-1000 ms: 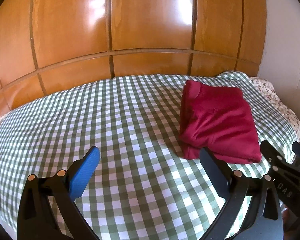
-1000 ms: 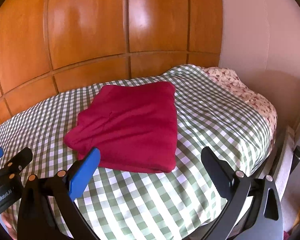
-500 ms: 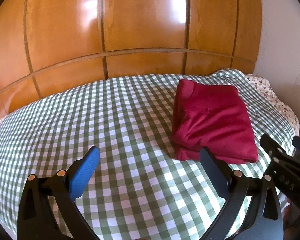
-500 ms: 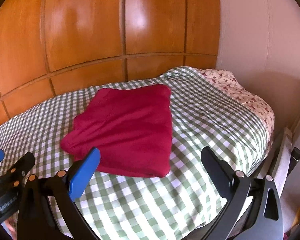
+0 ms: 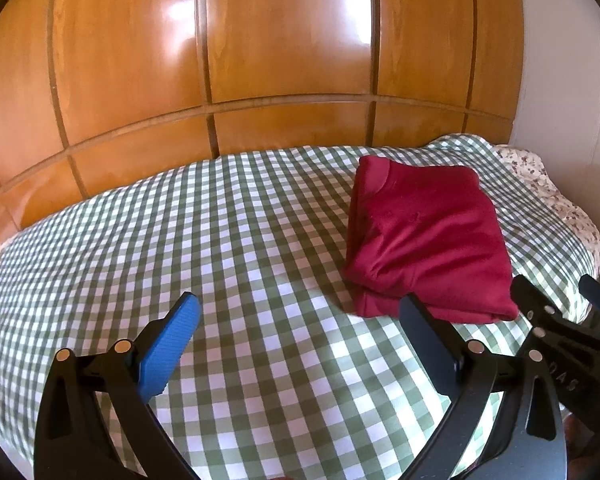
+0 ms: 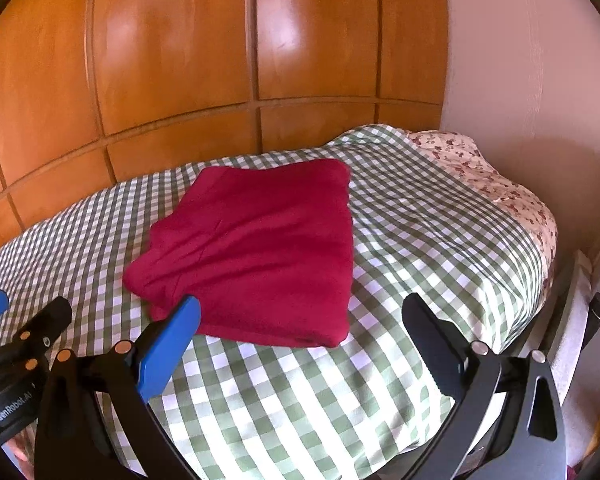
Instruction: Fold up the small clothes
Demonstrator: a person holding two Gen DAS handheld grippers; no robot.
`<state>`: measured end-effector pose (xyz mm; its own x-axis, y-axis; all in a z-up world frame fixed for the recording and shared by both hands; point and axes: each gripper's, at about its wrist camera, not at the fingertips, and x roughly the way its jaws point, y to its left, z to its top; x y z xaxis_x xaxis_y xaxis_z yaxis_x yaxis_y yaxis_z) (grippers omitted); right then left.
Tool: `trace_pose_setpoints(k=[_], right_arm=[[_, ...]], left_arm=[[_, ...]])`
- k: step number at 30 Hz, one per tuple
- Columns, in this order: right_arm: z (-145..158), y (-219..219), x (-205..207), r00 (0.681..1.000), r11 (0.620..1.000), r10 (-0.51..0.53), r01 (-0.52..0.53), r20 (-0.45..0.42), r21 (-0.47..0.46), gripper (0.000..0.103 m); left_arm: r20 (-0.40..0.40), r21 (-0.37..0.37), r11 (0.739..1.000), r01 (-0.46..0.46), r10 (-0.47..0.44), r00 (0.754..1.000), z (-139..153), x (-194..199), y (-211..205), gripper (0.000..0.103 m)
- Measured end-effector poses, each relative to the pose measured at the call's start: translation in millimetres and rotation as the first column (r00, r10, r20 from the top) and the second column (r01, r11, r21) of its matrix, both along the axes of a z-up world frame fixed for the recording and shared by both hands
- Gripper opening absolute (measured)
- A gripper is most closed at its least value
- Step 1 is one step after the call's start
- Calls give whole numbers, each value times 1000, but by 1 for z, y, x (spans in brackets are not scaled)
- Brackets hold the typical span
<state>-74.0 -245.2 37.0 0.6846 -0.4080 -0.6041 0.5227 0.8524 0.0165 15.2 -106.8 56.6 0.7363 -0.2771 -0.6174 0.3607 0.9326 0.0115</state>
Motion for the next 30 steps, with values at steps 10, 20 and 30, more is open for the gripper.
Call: trace_pose_setpoints(k=[10, 20, 30], right_arm=[[-6, 11, 4, 999, 999, 41, -42, -18, -6, 101], [-6, 8, 4, 999, 1000, 25, -25, -21, -13, 101], [-10, 3, 5, 999, 1000, 26, -26, -29, 2, 101]], left_arm=[[-10, 2, 1000, -20, 20, 1000, -1, -2, 11, 99], [-39, -25, 1000, -13, 12, 999, -5, 3, 13, 99], [-76, -34, 999, -19, 17, 997, -13, 9, 13, 99]])
